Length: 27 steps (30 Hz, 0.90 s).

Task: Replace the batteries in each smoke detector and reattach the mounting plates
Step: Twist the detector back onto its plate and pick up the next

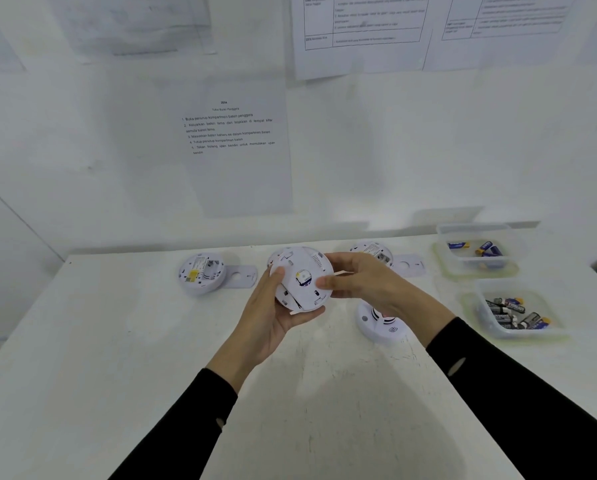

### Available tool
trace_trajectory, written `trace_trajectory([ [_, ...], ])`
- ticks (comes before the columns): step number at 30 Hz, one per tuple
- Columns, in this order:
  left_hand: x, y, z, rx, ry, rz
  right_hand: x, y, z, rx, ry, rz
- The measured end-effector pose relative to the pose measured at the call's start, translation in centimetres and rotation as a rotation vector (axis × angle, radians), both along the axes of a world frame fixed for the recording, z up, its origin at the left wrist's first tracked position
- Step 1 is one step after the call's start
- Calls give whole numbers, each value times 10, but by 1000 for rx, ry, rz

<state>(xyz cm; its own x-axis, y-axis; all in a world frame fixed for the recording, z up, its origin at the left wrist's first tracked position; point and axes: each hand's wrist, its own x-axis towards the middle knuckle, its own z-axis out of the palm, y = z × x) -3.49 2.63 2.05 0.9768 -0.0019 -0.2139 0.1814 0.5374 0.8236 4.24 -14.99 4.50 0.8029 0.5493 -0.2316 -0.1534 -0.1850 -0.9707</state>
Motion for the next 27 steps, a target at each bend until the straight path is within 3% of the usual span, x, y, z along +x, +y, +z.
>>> trace_trajectory([
  [8, -2, 6, -6, 70, -20, -19, 4, 1, 2, 82, 178, 58],
  [21, 9, 18, -8, 167, 17, -40, -4, 14, -11, 19, 101, -59],
  [24, 9, 19, -9, 347, -42, 14, -7, 20, -18, 58, 136, -99],
  [27, 5, 30, -14, 802, -218, 48, -5, 22, -18, 184, 412, -97],
])
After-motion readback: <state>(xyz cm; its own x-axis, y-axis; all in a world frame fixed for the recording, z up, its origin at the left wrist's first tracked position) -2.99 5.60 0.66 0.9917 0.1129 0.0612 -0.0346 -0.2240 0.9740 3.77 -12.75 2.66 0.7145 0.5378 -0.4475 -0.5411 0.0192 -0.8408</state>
